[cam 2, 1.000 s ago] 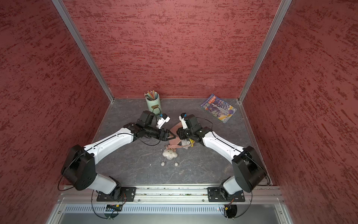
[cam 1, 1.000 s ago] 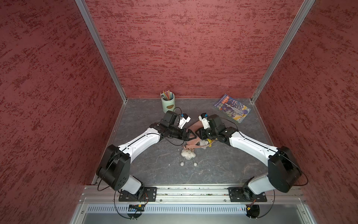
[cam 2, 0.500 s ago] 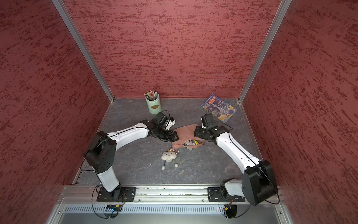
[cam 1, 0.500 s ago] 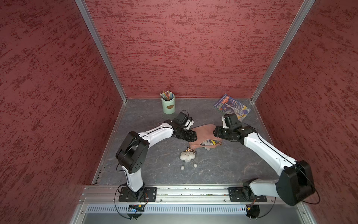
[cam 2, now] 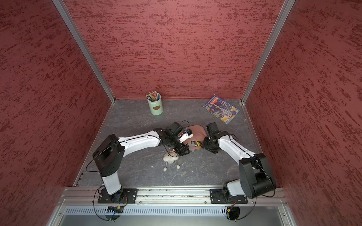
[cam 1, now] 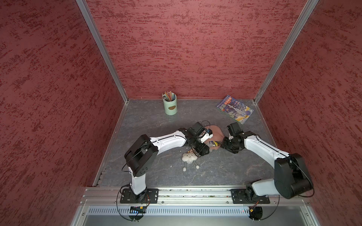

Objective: Remove the decoration from the bag
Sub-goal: Move the bag to the center of the board.

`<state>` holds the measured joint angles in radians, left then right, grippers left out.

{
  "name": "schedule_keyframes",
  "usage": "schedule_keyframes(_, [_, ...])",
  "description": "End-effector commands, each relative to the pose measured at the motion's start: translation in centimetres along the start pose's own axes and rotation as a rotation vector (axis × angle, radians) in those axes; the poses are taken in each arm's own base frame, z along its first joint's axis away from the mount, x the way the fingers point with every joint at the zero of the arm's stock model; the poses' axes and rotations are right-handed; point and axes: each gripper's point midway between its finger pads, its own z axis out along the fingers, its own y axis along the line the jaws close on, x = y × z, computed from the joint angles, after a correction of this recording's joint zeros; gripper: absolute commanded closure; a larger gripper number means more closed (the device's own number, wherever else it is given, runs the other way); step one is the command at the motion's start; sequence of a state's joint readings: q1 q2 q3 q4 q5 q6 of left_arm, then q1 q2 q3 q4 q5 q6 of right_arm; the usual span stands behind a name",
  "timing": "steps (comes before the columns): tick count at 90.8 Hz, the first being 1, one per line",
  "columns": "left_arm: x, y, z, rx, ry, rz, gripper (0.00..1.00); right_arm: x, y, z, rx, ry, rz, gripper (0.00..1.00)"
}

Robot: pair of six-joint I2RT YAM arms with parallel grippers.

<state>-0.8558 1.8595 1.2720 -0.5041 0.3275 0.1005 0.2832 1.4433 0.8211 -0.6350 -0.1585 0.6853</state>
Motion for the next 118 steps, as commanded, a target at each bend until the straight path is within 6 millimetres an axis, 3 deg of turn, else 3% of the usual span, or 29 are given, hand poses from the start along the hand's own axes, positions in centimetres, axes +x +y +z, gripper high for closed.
schedule_keyframes(1, [0.1,-0.4,0.4,-0.018,0.028,0.091,0.28,-1.0,1.9,1.2,-0.095,-0.008,0.062,0.49])
schedule_keyframes(11, [0.1,-1.2,-0.1,-0.002,0.049,0.107,0.48,-1.3,2.6,1.3,-0.134,-0.012,0.075,0.51])
schedule_keyframes(27, [-0.7,-2.4,-3.6,0.013,0.02,0.133,1.0,-1.6,3.6,1.1,-0.184,-0.015,0.075,0.62])
schedule_keyframes(43, [-1.8,-4.8,-8.4,0.113,-0.065,0.111,1.0,-1.7,3.4,0.5,-0.178,-0.041,0.085,0.56])
schedule_keyframes(51, [-2.2,-4.4,-9.4,0.121,-0.107,0.058,1.0,-1.7,3.5,-0.6,-0.184,-0.057,0.073,0.51])
schedule_keyframes(55, [-1.9,-3.8,-9.1,0.118,-0.118,0.041,0.86,-1.5,3.5,-0.7,-0.191,-0.053,0.077,0.49])
schedule_keyframes(63, [-1.7,-2.4,-7.5,0.065,-0.134,0.081,0.48,-1.2,3.4,-0.7,-0.19,-0.049,0.103,0.47])
schedule_keyframes(73, [-2.1,-1.0,-4.8,-0.005,-0.127,0.139,0.31,-1.7,3.2,-0.2,-0.175,-0.064,0.137,0.48])
schedule_keyframes(87, [-2.4,-1.2,-1.7,-0.014,-0.098,0.21,0.26,-1.5,2.6,0.6,-0.142,-0.051,0.158,0.54])
schedule_keyframes(102, [-0.6,-0.2,1.7,-0.068,-0.029,0.233,0.28,-1.3,2.3,1.9,-0.138,-0.038,0.172,0.62])
schedule_keyframes(110, [0.2,0.3,2.4,-0.088,0.012,0.226,0.34,-1.3,2.4,3.0,-0.137,-0.014,0.177,0.68])
schedule_keyframes(118, [0.7,-2.0,1.5,0.01,0.036,0.213,0.41,-1.3,2.7,3.6,-0.148,-0.006,0.17,0.77])
